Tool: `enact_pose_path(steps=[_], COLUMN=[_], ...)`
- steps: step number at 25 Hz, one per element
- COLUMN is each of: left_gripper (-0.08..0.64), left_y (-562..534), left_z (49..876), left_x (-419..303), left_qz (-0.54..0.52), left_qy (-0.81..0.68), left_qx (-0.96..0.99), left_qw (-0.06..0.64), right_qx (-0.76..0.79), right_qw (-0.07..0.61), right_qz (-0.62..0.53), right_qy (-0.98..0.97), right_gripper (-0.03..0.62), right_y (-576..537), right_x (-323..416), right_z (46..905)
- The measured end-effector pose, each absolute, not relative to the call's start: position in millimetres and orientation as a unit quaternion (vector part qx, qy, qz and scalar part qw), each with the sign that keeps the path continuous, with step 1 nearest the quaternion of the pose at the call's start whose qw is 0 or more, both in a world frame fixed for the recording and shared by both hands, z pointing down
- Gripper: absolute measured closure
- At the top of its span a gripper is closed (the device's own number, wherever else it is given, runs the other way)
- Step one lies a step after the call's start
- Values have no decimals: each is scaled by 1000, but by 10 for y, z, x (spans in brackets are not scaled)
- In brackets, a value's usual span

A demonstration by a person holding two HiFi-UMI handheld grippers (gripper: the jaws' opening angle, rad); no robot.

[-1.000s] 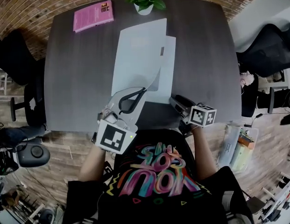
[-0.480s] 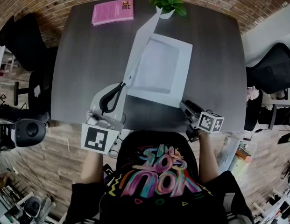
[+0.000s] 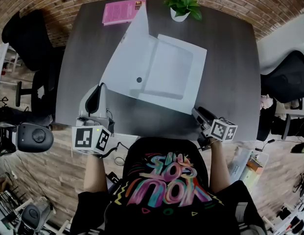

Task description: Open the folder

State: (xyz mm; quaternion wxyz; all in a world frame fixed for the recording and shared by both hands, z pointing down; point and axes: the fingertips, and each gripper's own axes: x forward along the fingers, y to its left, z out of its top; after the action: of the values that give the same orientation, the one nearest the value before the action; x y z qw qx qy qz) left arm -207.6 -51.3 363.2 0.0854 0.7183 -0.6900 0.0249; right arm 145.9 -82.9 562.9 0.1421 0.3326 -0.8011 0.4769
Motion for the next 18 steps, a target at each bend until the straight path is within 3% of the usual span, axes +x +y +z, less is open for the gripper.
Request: enact_pose_path(steps=[18], left_gripper=[544], left_y=[-405], left_z=[4316], left_x=[-3049], left_qz=[65], left_qy=[-785], left_qx=[605], left_qw=[118], right_qx=[334], right_qw=[168], right_qz=[450], right_qy=[-811], right_gripper=[388], right_y=[-840], right_x=[1445], right_z=[5598])
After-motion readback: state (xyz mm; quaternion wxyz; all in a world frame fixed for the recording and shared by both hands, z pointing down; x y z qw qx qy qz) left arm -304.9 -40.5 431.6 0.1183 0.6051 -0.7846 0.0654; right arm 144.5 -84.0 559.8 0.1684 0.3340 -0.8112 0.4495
